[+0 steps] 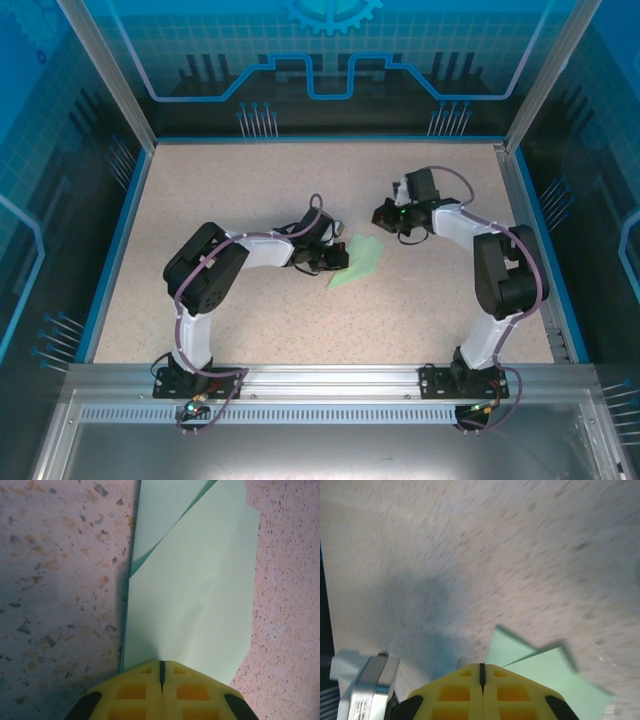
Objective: Fold a paper plane with a square sheet of paper (pick it up from the middle)
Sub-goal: Fourth fold the wing at the center of the table.
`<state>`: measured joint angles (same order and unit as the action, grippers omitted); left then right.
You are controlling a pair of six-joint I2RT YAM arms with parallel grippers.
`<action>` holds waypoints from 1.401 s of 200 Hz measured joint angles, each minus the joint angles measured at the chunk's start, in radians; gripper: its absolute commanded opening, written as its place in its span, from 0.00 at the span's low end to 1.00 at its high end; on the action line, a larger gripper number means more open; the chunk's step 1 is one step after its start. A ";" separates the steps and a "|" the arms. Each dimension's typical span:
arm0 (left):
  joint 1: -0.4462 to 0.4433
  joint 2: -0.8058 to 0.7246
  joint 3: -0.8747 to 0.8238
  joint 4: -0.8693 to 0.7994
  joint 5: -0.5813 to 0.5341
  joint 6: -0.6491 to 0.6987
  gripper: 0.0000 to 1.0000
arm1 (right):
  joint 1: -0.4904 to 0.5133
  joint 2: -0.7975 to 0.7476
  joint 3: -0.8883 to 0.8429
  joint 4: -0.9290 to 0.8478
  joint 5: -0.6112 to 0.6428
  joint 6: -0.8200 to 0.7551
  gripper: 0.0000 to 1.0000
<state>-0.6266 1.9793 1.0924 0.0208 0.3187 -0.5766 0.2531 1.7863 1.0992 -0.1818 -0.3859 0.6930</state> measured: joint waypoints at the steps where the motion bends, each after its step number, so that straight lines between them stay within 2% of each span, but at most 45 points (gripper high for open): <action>1: 0.000 0.000 0.000 0.000 0.000 0.000 0.00 | 0.003 0.000 -0.001 0.001 0.000 0.000 0.02; 27: 0.000 0.000 0.000 0.000 0.000 0.000 0.00 | 0.077 0.036 -0.038 0.003 -0.028 0.013 0.02; 60: 0.000 0.000 0.000 0.000 0.000 0.000 0.00 | 0.079 0.123 -0.042 0.003 -0.041 0.021 0.01; 110: 0.000 0.000 0.001 -0.002 -0.001 0.000 0.00 | 0.025 0.149 -0.045 0.014 -0.087 0.019 0.01; 139: 0.000 0.000 0.001 -0.002 -0.001 0.000 0.00 | -0.040 0.154 -0.040 0.008 -0.101 0.013 0.02; 169: 0.000 0.000 0.001 -0.002 -0.001 0.000 0.00 | -0.103 0.154 -0.019 -0.015 -0.064 0.006 0.02; 189: 0.000 0.000 0.006 -0.013 -0.002 0.000 0.00 | -0.108 0.127 -0.018 -0.035 -0.024 0.000 0.03; 211: 0.000 0.000 0.010 -0.017 -0.002 0.000 0.00 | -0.086 0.050 -0.021 -0.053 0.005 -0.006 0.03; 238: -0.002 0.000 0.012 -0.024 -0.008 0.000 0.00 | -0.006 -0.037 -0.056 -0.025 0.003 0.007 0.02; 280: -0.003 0.000 0.018 -0.034 -0.010 0.000 0.00 | 0.091 0.011 -0.126 0.018 -0.049 0.061 0.03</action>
<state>-0.6296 1.9797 1.1099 -0.0135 0.3092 -0.5766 0.3439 1.7973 0.9737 -0.1638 -0.4351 0.7544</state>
